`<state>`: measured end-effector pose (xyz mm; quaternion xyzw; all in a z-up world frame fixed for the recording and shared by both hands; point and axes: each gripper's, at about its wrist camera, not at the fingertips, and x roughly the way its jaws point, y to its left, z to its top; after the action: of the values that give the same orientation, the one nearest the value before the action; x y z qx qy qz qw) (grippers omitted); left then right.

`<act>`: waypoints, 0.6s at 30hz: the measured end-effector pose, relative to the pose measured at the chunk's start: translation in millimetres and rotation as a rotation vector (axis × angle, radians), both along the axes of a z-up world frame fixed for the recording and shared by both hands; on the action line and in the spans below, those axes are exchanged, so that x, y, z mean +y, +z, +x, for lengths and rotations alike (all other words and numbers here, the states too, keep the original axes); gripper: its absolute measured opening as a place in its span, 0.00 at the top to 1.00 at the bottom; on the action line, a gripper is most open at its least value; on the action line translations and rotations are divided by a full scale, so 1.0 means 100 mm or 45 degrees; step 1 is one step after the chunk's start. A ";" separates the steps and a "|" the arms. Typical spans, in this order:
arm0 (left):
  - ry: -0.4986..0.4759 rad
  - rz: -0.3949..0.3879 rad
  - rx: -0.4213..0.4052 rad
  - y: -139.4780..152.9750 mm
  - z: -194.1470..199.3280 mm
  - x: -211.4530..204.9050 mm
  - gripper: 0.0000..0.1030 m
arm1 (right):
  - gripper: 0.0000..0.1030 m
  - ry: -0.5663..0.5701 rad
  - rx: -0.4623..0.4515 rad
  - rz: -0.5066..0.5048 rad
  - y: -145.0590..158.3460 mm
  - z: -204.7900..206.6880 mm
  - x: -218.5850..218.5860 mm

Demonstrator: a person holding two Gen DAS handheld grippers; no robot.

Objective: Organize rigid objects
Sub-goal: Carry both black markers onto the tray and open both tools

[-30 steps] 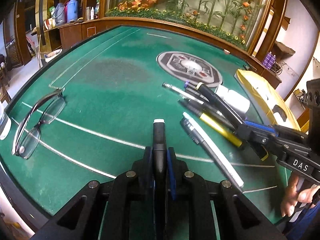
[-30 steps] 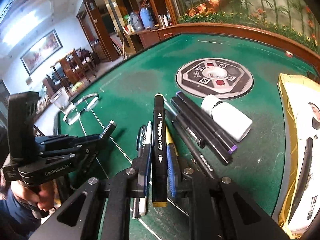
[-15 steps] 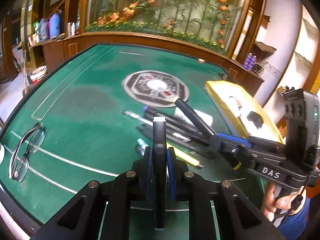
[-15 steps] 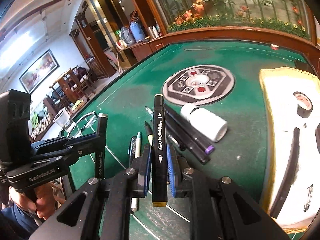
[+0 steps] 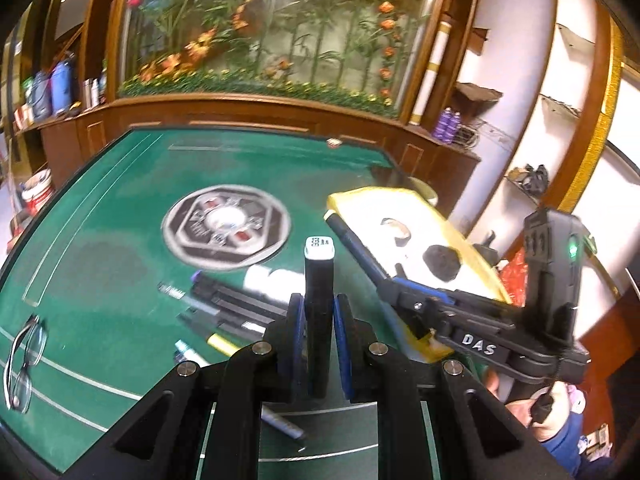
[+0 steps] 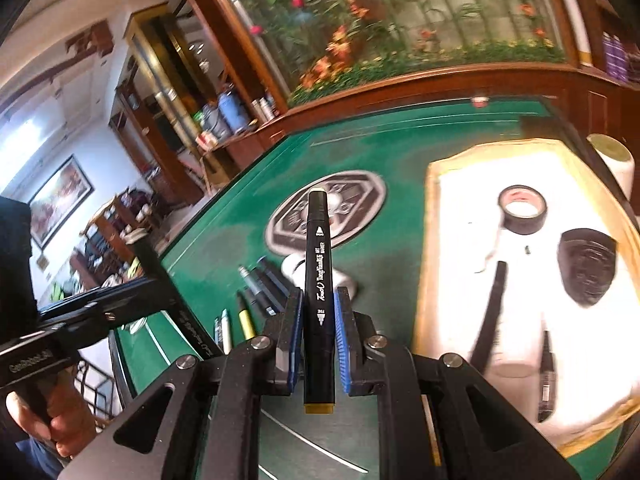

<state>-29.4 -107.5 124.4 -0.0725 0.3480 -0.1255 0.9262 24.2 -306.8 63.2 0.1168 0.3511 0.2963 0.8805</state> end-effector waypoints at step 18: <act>-0.295 -0.082 -0.004 0.41 0.33 -0.93 0.86 | 0.86 -0.354 -0.007 -0.059 -0.04 0.12 -0.91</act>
<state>3.7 -200.9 165.7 -0.0614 0.3483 -0.2430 0.9033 35.9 -398.3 58.8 0.1430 0.3360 0.1636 0.9165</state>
